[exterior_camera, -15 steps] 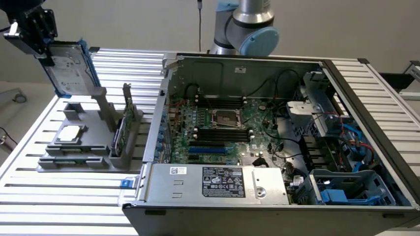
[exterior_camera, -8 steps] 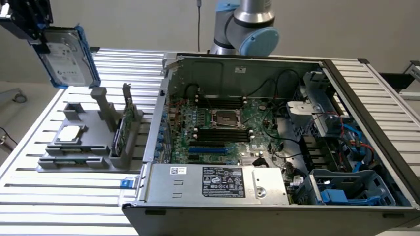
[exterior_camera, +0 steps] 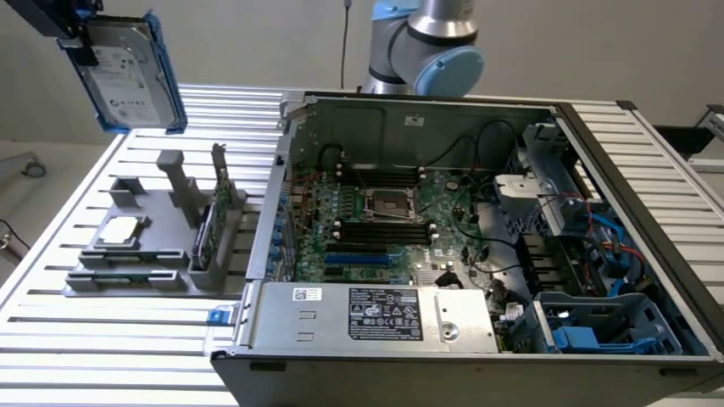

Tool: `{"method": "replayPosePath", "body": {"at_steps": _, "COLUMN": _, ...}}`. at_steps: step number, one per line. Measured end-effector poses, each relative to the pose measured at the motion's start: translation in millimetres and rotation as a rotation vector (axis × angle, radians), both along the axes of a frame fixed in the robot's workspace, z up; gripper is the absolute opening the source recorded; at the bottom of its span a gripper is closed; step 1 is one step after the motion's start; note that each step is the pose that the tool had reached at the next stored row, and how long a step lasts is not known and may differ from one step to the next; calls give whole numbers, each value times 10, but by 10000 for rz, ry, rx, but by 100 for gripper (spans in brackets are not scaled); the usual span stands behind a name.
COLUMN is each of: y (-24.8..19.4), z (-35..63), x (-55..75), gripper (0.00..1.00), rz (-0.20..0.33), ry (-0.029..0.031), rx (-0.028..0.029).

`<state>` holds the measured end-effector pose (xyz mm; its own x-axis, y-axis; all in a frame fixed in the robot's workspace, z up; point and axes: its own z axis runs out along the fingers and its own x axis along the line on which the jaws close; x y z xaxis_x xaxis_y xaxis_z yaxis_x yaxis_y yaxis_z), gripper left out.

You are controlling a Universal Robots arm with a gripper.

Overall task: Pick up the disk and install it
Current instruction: 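Pick up the disk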

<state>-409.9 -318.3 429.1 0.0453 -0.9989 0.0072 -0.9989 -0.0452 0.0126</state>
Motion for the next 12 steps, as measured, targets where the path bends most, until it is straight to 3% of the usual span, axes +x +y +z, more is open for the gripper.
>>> {"method": "replayPosePath", "body": {"at_steps": 9, "y": -86, "z": 409, "x": 409, "gripper": 33, "rz": 1, "ry": 87, "rx": 6}}
{"method": "replayPosePath", "body": {"at_steps": 12, "y": -133, "z": 509, "x": 511, "gripper": 33, "rz": 0, "ry": 144, "rx": 6}}
